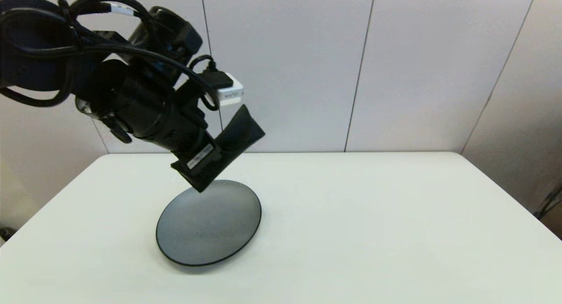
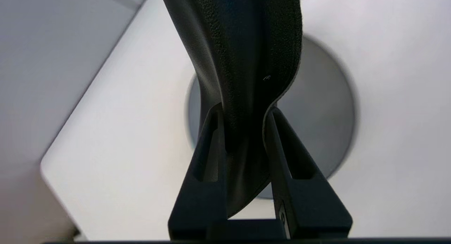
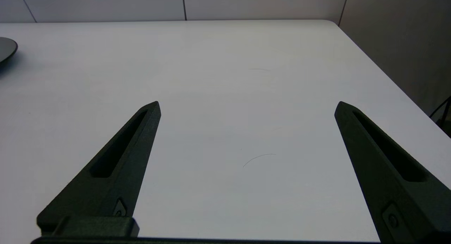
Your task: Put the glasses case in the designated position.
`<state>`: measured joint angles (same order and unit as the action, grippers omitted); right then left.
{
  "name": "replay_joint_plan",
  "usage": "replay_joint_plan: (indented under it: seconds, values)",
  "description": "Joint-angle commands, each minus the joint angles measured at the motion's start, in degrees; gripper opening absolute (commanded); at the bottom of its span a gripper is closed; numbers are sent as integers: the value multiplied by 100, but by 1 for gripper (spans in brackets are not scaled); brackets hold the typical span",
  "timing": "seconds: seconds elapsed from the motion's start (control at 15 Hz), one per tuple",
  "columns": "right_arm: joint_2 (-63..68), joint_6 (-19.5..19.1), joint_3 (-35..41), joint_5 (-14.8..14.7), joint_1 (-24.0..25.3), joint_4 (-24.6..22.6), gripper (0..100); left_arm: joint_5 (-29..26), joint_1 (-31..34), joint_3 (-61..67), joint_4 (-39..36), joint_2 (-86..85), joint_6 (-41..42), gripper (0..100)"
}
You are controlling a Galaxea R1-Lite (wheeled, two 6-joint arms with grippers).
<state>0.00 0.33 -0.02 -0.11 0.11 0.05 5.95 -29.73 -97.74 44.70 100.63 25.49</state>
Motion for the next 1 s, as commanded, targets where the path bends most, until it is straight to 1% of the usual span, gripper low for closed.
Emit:
replay_joint_plan:
  seconds: [0.07,0.27,0.4,0.67,0.8,0.87,1.0]
  values:
    - [9,2,2,2,7,4,100,-6,943,-140,3,-61,149,0]
    - [9,2,2,2,-2,-5,100,-59,1391,-148,-5,-26,510,0]
    - [9,2,2,2,7,-5,100,-217,1611,-140,21,26,887,0]
    - [9,2,2,2,-2,4,100,-683,1743,-148,38,194,1450,0]
    - [9,2,2,2,7,-5,100,-1087,1927,-157,91,264,1933,0]
    - [9,2,2,2,7,-5,100,-1386,2068,-228,293,317,2390,0]
    - [9,2,2,2,7,-5,100,-1781,2305,-447,873,396,3120,0]
